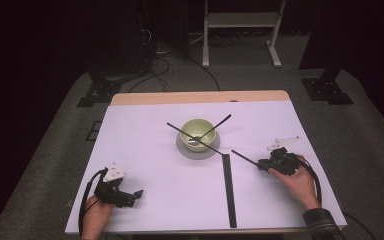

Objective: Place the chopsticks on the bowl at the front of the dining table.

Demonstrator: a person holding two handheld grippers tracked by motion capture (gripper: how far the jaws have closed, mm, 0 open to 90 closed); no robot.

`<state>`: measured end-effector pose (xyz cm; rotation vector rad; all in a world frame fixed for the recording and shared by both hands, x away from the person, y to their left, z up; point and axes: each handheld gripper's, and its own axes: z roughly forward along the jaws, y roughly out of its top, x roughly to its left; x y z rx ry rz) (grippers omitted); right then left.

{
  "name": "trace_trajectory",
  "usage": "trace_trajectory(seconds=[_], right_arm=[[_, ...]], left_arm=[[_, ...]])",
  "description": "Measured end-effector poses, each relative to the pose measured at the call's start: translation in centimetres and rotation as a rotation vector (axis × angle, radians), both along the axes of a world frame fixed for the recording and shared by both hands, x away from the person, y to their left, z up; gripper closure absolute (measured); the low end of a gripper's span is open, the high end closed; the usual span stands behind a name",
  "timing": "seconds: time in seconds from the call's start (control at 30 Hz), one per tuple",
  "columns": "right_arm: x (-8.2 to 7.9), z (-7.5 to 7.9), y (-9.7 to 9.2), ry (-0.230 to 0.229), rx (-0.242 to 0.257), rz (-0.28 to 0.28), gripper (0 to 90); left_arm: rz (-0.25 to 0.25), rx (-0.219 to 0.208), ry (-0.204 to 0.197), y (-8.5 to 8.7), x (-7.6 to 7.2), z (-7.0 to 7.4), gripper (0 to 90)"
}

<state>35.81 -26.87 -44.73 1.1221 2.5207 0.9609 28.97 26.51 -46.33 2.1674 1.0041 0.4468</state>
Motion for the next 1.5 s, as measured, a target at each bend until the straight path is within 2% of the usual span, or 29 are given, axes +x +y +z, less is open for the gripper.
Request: trace_trajectory(seconds=[0.43, 1.0, 1.5], right_arm=[[-0.11, -0.05, 0.06, -0.010, -0.009, -0.009, 83.6], [-0.22, 0.05, 0.17, -0.005, -0.008, -0.017, 85.6], [-0.49, 0.88, -0.05, -0.024, 0.021, -0.020, 85.6]], left_arm=[[0.000, 0.000, 0.000, 0.00, 0.00, 0.00, 0.0], [0.000, 0.001, 0.000, 0.00, 0.01, 0.00, 0.0], [-0.002, 0.002, -0.001, 0.01, 0.02, 0.01, 0.0]])
